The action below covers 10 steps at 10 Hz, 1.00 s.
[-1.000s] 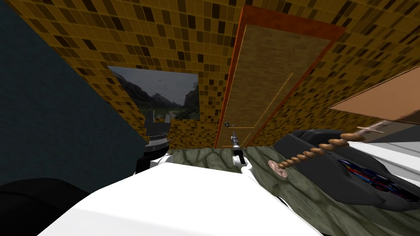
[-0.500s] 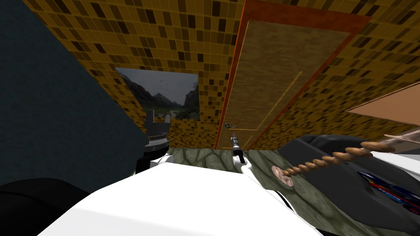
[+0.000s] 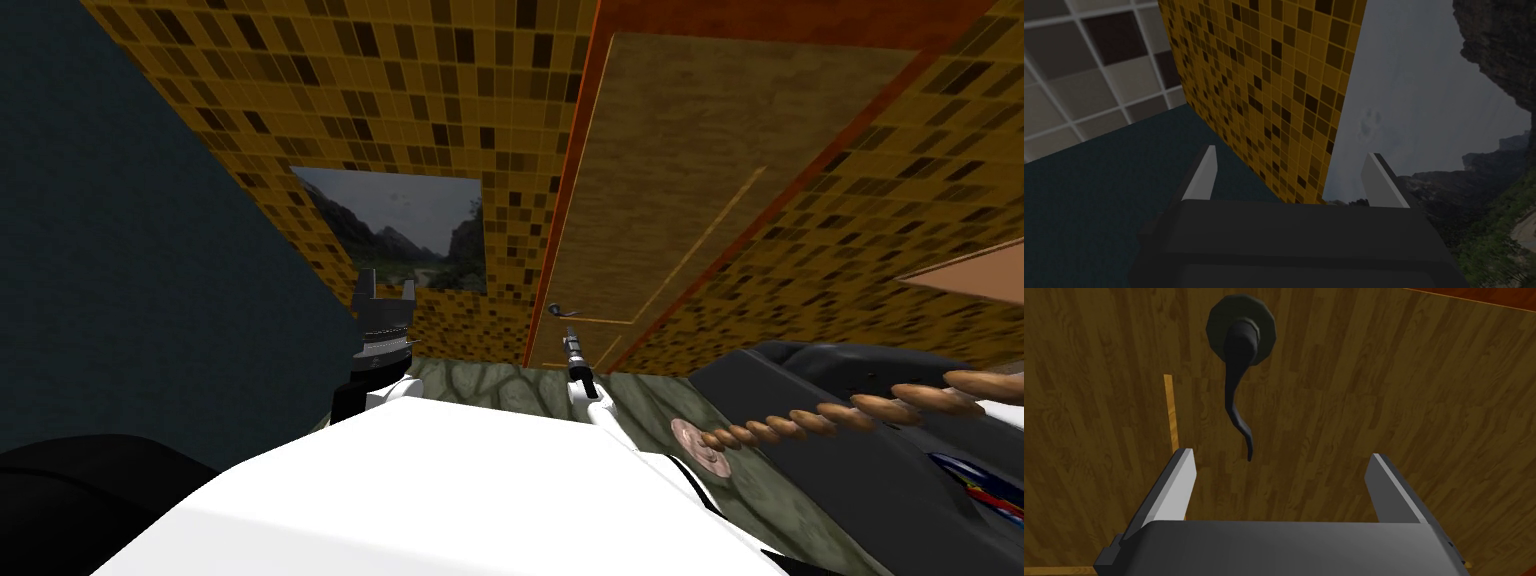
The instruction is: Pull the door open
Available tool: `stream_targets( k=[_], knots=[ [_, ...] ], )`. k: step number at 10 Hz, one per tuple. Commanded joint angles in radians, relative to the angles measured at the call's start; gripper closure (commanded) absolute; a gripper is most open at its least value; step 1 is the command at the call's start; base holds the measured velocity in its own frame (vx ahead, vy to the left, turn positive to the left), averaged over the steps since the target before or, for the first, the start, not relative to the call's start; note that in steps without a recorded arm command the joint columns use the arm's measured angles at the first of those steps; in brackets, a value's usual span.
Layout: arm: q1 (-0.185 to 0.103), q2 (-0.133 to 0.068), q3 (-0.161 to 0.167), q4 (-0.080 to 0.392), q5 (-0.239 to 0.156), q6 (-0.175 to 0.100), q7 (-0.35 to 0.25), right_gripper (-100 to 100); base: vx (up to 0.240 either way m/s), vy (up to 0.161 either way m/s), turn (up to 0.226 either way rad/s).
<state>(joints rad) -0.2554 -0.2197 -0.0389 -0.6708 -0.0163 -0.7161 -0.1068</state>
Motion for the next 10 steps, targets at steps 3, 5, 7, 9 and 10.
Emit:
stream_targets(
  k=[3, 5, 7, 9, 10],
  knots=[
    [-0.045, -0.010, 0.001, 0.102, -0.002, -0.008, -0.003, -100, 0.033, -0.107, 0.131],
    [-0.062, -0.013, 0.001, 0.142, -0.003, -0.011, -0.004, -100, 0.042, -0.117, 0.087],
    [-0.043, -0.033, -0.006, 0.134, -0.009, -0.021, -0.018, -100, 0.061, -0.014, 0.086],
    [-0.022, -0.070, -0.018, 0.147, -0.019, -0.042, -0.046, -100, 0.236, 0.069, 0.160],
    [-0.009, -0.091, -0.025, 0.155, -0.025, -0.054, -0.063, -100, 0.220, 0.104, 0.166]
  ],
)
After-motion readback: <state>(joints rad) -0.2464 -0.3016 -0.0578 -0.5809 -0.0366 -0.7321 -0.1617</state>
